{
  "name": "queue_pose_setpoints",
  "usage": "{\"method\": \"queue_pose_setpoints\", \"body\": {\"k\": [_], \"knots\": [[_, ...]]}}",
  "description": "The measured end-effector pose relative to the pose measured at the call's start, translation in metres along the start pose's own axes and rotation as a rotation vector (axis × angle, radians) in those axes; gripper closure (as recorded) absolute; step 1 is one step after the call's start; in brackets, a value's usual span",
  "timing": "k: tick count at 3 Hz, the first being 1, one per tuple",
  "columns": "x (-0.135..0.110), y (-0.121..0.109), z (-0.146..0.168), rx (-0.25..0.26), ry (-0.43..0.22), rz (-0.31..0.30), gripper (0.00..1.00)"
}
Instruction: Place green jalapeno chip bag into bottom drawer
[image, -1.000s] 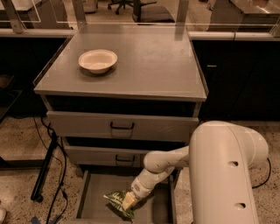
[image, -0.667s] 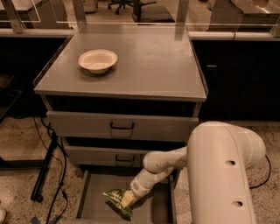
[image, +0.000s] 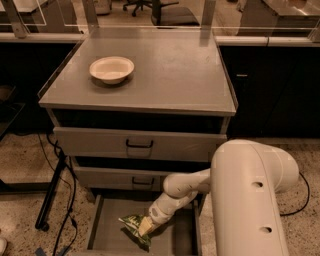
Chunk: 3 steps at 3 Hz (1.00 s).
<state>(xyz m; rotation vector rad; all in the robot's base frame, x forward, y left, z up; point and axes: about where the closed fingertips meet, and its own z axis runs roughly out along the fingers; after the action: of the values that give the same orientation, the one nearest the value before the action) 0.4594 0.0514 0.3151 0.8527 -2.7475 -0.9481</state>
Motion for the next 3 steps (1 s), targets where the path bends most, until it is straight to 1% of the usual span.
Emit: {"method": "queue_pose_setpoints", "body": {"k": [1, 2, 3], "knots": [[0.002, -0.009, 0.013, -0.003, 0.005, 0.049, 1.0], [0.003, -0.026, 0.026, 0.008, 0.004, 0.103, 1.0], [0.002, -0.044, 0.029, 0.026, -0.008, 0.151, 1.0]]}}
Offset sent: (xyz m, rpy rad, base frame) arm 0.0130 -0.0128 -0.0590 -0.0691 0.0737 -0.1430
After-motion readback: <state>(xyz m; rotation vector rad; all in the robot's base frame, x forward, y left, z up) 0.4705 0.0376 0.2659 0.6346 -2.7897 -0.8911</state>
